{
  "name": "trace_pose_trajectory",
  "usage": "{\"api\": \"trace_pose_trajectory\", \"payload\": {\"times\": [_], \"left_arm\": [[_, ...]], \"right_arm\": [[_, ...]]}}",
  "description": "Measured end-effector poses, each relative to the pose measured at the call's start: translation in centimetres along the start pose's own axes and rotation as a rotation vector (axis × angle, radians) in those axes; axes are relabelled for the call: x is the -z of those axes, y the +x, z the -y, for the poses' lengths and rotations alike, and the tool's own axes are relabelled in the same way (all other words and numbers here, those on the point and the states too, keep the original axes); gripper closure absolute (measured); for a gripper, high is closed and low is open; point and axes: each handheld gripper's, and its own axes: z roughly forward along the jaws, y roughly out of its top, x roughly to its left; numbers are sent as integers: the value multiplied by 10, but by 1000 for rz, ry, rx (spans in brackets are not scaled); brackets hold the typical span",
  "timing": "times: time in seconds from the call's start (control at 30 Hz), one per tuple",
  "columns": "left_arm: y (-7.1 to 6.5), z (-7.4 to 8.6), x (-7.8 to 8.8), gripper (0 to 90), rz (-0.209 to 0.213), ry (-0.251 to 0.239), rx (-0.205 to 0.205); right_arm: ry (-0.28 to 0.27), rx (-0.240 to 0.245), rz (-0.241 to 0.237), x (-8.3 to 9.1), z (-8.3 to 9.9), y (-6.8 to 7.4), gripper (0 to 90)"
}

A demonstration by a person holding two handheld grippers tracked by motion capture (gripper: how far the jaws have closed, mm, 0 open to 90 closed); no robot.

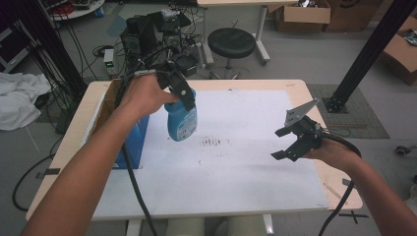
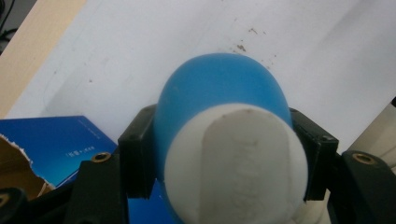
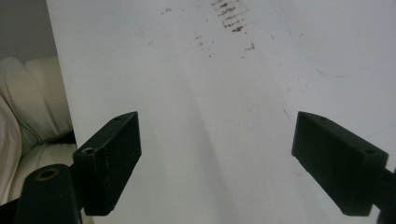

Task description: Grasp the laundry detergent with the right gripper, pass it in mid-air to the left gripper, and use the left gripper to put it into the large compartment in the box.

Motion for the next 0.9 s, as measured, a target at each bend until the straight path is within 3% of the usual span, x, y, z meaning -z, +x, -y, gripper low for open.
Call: {"api": "trace_pose_trajectory", "payload": {"times": [0.13, 0.17, 0.2, 0.3, 0.33, 0.4, 0.53, 0.6, 0.63, 0.67, 0.7, 0.73, 0.8, 0.9], "left_arm": [[7, -1, 6, 377, -13, 8, 62], [7, -1, 6, 377, -13, 8, 62], [10, -1, 9, 377, -21, 5, 92], [15, -2, 16, 378, -31, 0, 145], [15, -2, 16, 378, -31, 0, 145], [20, -2, 22, 378, -44, -6, 201], [24, -2, 30, 378, -63, -3, 248], [28, -1, 37, 378, -82, 0, 302], [28, -1, 37, 378, -82, 0, 302], [32, 1, 43, 378, -93, 3, 337], [32, 1, 43, 378, -93, 3, 337], [36, 4, 49, 378, -105, -9, 375], [38, 6, 52, 378, -106, -11, 386], [46, 15, 62, 378, -125, -15, 455]], "right_arm": [[34, 6, 5, 5, 2, -1, 166], [40, 7, 8, 6, 3, -2, 166], [46, 7, 10, 7, 4, -2, 166], [47, 6, 15, 9, 6, -2, 166], [47, 9, 15, 9, 7, -3, 166], [48, 8, 15, 10, 8, -4, 168], [45, 14, 14, 11, 10, -5, 168], [42, 20, 13, 12, 10, -5, 169], [42, 20, 13, 12, 10, -5, 169], [42, 22, 11, 12, 10, -6, 170], [42, 22, 11, 12, 10, -6, 170], [41, 27, 9, 12, 10, -6, 170], [39, 36, 11, 12, 11, -6, 177], [34, 42, 14, 11, 11, -6, 174]]}}
